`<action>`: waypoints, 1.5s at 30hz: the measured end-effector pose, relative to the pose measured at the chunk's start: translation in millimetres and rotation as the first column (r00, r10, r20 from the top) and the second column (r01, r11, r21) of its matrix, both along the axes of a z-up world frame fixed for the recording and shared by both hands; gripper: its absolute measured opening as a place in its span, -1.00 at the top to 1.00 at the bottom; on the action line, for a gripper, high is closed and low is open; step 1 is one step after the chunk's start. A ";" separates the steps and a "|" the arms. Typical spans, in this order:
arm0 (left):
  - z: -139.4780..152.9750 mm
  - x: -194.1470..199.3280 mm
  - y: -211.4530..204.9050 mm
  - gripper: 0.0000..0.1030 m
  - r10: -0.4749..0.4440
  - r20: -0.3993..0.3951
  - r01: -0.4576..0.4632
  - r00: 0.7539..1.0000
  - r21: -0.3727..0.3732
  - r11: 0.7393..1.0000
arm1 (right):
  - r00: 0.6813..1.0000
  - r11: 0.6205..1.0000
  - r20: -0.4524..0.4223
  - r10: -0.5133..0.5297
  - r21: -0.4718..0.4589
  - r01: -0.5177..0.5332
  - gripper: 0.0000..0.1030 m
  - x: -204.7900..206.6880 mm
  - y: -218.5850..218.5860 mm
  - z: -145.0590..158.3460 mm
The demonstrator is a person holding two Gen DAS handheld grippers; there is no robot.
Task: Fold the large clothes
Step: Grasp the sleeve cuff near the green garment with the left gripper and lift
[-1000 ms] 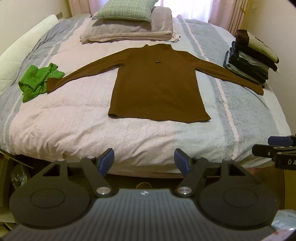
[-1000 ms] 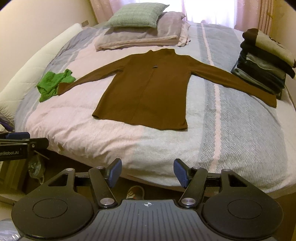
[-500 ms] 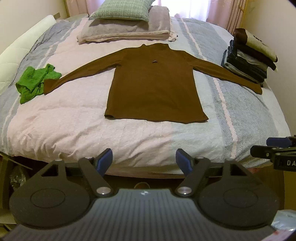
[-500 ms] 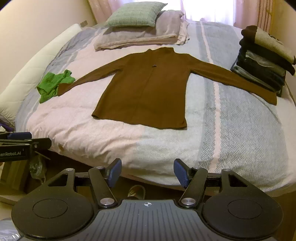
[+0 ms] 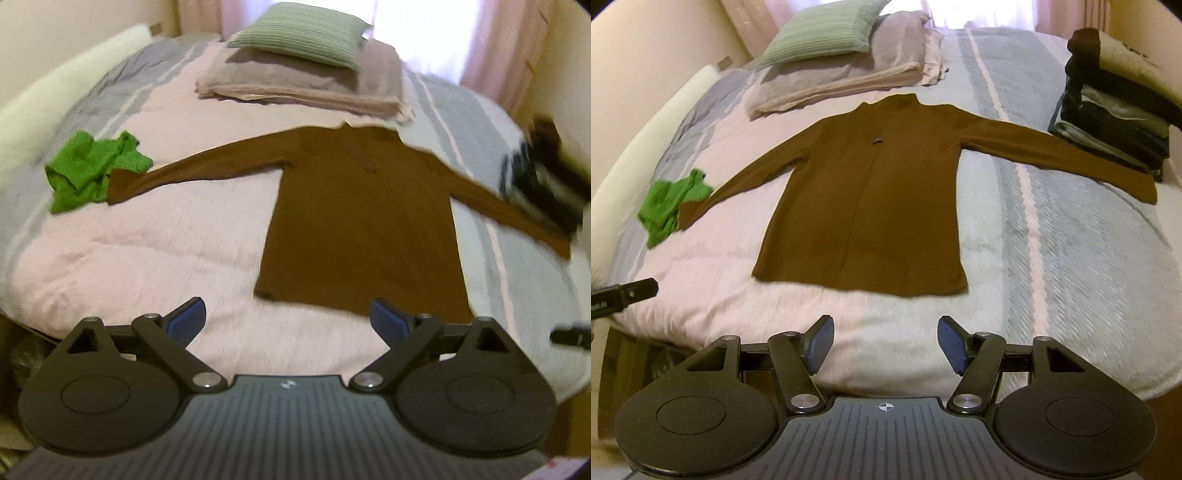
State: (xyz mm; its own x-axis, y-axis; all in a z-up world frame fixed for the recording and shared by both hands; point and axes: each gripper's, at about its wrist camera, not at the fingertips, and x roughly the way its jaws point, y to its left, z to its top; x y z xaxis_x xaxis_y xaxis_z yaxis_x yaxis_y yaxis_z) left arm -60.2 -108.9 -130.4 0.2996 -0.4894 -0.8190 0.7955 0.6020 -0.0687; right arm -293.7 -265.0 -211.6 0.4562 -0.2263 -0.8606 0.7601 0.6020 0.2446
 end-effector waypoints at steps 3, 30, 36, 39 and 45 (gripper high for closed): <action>-27.8 75.5 -20.4 -0.81 0.087 -0.104 -0.095 0.991 -0.070 0.993 | 0.999 0.998 -0.002 -0.055 0.023 0.055 -0.16 30.8 -30.2 -14.3; -289.8 502.4 -10.8 -0.24 0.695 -0.428 -0.807 0.578 -0.176 0.563 | 0.882 0.912 -0.238 -0.406 -0.042 0.408 -0.15 192.0 -216.1 -158.4; -290.7 508.4 -14.9 0.99 0.728 -0.400 -0.824 0.557 -0.160 0.543 | 0.892 0.922 -0.238 -0.385 -0.057 0.383 -0.15 192.5 -227.1 -174.5; -269.6 500.5 -24.4 0.99 0.728 -0.357 -0.810 0.585 -0.216 0.545 | 0.891 0.917 -0.220 -0.396 -0.052 0.394 -0.15 184.8 -237.8 -176.9; -177.7 426.9 -131.2 1.00 0.438 -0.191 -0.475 0.878 -0.448 0.757 | 0.881 0.897 -0.171 -0.441 -0.103 0.430 -0.15 148.1 -257.6 -166.6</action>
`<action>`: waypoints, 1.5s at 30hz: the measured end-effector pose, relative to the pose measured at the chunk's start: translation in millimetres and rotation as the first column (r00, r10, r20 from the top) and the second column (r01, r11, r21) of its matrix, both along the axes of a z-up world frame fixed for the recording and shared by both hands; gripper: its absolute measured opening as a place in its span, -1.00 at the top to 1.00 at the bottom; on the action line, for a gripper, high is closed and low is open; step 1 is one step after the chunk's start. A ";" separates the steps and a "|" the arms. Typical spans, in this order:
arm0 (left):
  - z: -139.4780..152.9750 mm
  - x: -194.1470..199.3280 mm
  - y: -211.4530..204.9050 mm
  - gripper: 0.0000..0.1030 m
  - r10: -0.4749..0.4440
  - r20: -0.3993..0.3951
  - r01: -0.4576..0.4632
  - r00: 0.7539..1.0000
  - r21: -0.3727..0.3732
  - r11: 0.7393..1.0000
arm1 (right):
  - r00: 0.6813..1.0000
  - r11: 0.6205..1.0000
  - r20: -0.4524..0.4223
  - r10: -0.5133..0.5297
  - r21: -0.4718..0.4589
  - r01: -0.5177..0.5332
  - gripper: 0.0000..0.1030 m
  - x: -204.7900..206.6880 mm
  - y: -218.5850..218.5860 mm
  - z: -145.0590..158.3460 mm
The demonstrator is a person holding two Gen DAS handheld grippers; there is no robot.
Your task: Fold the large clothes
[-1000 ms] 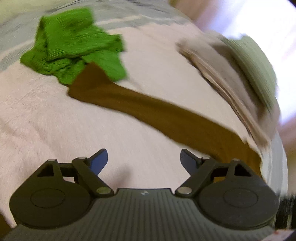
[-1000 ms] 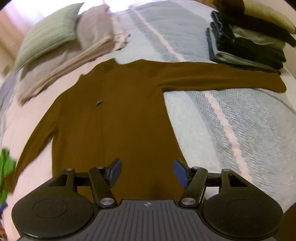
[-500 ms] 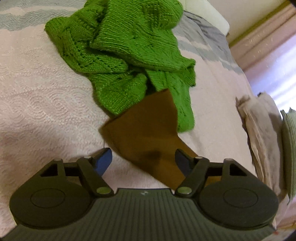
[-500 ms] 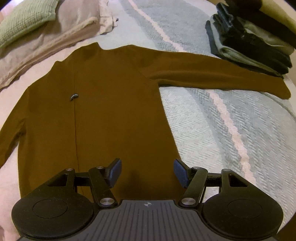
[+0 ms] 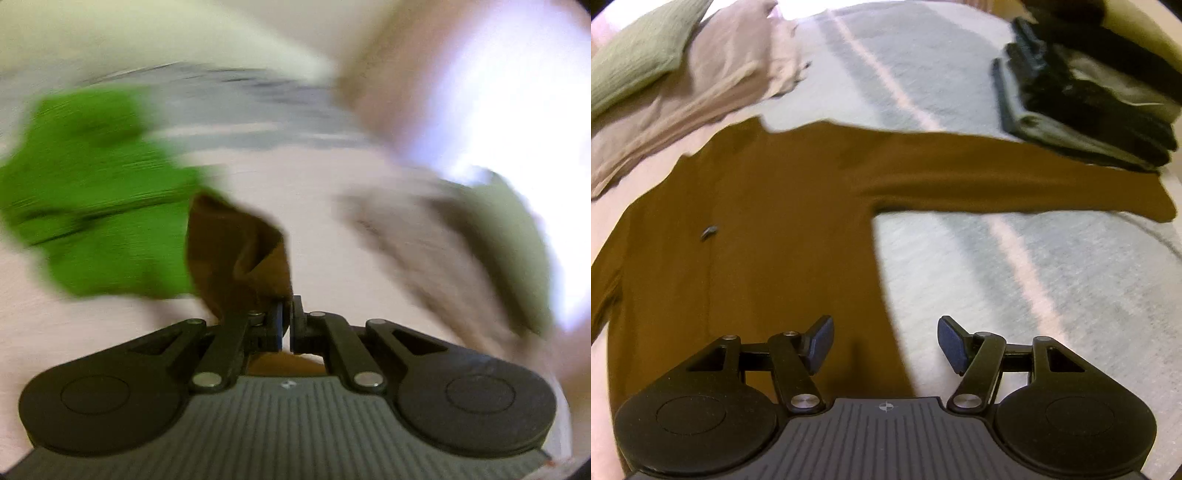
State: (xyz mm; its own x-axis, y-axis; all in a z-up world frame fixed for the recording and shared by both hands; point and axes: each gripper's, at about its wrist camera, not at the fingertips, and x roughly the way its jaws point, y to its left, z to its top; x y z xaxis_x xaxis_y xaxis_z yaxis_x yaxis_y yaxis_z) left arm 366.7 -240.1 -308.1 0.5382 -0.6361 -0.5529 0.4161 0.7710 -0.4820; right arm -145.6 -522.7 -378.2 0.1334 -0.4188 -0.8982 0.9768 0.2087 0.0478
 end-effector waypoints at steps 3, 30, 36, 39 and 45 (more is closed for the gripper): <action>41.4 -75.4 -74.9 0.99 -0.276 0.101 0.286 0.956 -0.098 0.953 | 0.998 0.998 0.032 -0.052 -0.018 0.052 -0.15 -24.6 -13.6 5.9; -79.2 -140.2 -120.4 0.26 -0.528 -0.042 0.492 0.848 0.432 0.756 | 0.762 0.983 0.644 -0.075 0.175 -0.051 0.19 65.1 -112.4 -90.6; -86.9 -137.9 -129.6 0.15 -0.548 -0.035 0.508 0.836 0.431 0.746 | 0.775 0.993 0.632 -0.008 0.096 -0.068 0.98 113.9 -123.9 -96.4; -87.4 -145.0 -140.0 0.09 -0.583 -0.005 0.526 0.812 0.437 0.730 | 0.682 0.989 0.718 0.142 -0.133 -0.065 0.99 114.2 -117.1 -35.6; -101.0 -155.9 -176.2 0.08 -0.631 0.040 0.539 0.775 0.481 0.692 | 0.683 0.928 0.705 0.190 -0.357 0.111 0.99 56.6 -119.3 31.9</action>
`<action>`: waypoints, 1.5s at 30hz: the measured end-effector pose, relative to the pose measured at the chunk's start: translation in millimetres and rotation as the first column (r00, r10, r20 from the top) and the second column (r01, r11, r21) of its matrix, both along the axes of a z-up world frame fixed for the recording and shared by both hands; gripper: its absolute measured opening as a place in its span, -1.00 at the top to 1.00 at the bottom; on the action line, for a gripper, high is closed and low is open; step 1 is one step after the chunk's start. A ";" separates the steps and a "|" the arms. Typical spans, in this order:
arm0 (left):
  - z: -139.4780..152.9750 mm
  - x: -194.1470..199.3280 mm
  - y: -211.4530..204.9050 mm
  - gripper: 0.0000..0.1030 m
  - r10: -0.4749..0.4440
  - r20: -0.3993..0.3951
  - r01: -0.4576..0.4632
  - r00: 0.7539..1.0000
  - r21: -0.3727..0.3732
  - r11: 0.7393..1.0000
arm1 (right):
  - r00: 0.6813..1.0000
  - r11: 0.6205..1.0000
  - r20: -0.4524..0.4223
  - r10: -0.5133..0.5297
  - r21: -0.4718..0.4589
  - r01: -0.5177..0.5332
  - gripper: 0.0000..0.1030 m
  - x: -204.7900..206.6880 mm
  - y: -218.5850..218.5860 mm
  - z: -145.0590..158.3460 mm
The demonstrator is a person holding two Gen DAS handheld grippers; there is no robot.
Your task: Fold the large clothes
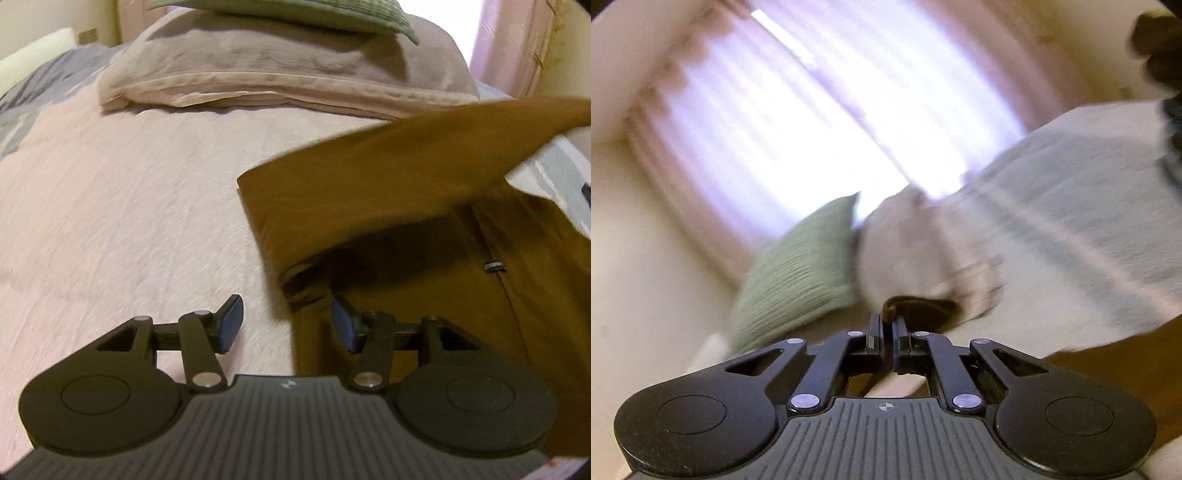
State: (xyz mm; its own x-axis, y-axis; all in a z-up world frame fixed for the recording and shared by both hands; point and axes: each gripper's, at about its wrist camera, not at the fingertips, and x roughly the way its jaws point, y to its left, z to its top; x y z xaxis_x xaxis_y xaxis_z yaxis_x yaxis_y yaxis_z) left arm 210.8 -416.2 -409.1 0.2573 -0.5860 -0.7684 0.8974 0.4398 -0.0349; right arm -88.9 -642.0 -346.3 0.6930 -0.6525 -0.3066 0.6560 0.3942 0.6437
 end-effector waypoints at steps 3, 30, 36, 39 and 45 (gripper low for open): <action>-8.1 -9.9 -13.9 0.18 -0.040 0.077 0.038 0.996 0.024 0.999 | 0.987 0.988 -0.134 -0.087 0.114 0.103 0.99 -23.2 -19.4 -34.1; 2.8 -14.9 -67.7 0.51 -0.116 0.008 0.115 0.993 0.030 0.993 | 0.894 0.953 -0.448 0.021 0.278 0.117 0.77 -40.2 -29.2 -128.5; -10.2 -23.4 -59.1 0.45 -0.086 0.014 0.084 0.996 0.137 0.987 | 0.956 0.898 -0.273 -0.110 0.385 0.213 0.07 -136.2 -9.0 -120.6; 6.7 -25.9 -45.3 0.37 -0.072 0.022 0.068 0.997 0.133 0.989 | 0.927 0.849 -0.227 -0.297 0.381 0.366 0.00 -224.6 2.9 -110.9; 24.0 -32.4 -32.2 0.29 -0.008 -0.028 0.011 1.000 0.111 0.994 | 0.719 0.612 -0.118 -0.684 0.444 0.655 0.01 -386.8 10.1 -131.4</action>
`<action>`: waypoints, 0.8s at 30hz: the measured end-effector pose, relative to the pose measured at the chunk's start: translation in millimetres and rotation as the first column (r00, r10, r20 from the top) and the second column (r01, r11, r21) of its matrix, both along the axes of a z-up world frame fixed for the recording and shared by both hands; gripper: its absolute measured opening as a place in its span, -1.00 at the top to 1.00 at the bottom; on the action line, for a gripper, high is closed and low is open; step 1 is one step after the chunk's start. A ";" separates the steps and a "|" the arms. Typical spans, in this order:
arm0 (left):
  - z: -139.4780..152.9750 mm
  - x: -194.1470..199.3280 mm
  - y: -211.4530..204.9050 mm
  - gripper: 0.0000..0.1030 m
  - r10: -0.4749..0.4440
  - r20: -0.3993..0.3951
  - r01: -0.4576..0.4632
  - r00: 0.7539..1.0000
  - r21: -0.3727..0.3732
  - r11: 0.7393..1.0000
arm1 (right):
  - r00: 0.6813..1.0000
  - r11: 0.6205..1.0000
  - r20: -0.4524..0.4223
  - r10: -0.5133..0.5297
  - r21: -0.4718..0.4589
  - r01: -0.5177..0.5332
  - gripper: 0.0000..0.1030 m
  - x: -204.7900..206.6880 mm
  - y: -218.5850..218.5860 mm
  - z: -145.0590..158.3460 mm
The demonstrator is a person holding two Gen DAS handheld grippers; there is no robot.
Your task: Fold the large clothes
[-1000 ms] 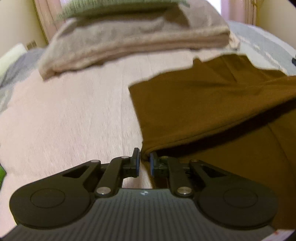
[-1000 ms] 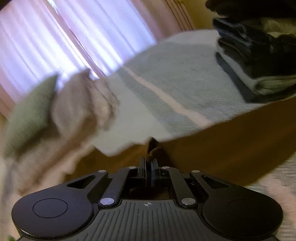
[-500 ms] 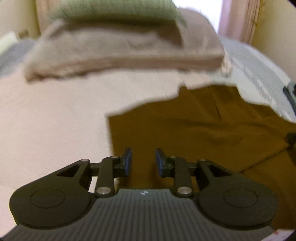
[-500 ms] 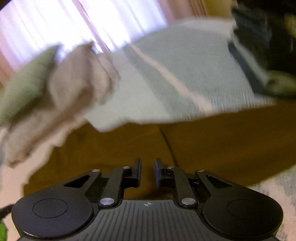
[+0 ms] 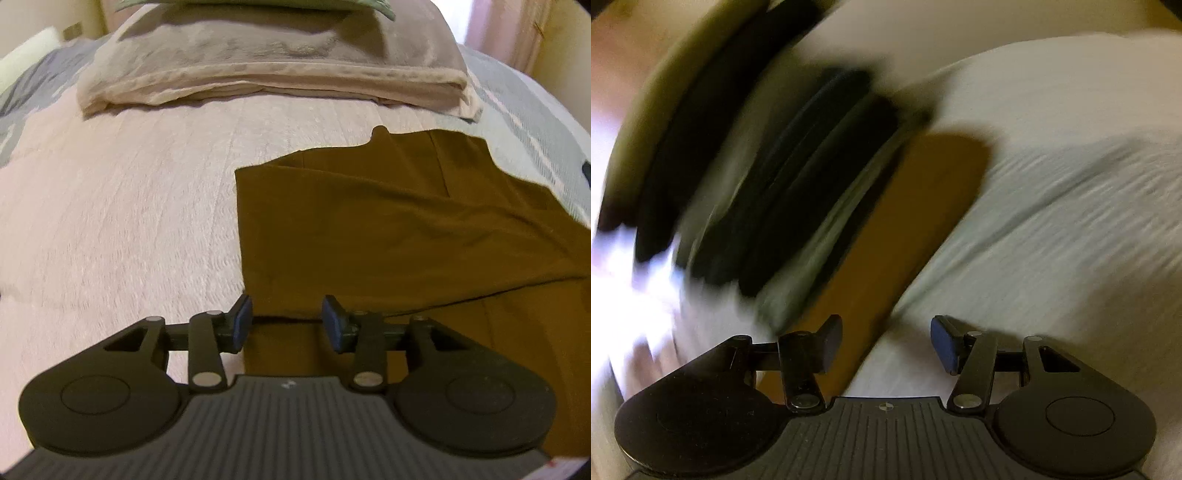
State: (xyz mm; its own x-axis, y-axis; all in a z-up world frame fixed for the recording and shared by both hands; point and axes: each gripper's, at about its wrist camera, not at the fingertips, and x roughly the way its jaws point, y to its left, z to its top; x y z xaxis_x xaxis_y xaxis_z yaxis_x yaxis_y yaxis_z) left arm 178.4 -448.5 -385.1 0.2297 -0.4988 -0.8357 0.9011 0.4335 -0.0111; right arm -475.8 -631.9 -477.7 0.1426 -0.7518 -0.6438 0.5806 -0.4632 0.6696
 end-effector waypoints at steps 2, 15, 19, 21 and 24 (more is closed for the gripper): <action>0.0 -5.1 2.0 0.29 0.023 -0.025 -0.023 0.999 0.002 1.000 | 0.994 0.996 0.073 -0.081 -0.031 0.084 0.01 -29.2 -2.3 -9.2; 10.6 -9.9 15.8 0.26 0.057 -0.044 -0.058 0.997 -0.011 0.998 | 0.981 0.996 -0.194 -0.014 -0.094 -0.005 1.00 -26.9 -31.1 32.4; 15.9 5.5 31.4 0.26 0.103 -0.073 -0.105 0.992 -0.034 0.994 | 0.796 0.953 -0.582 0.166 -0.111 -0.281 1.00 75.7 -34.0 100.8; 16.9 15.0 40.4 0.26 0.126 -0.091 -0.131 0.988 -0.043 0.990 | 0.699 0.897 -0.679 0.223 -0.137 -0.420 1.00 145.7 -27.3 130.0; 18.6 35.3 57.2 0.26 0.165 -0.120 -0.172 0.979 -0.057 0.983 | 0.615 0.740 -0.720 0.322 -0.213 -0.637 1.00 255.1 -2.2 162.4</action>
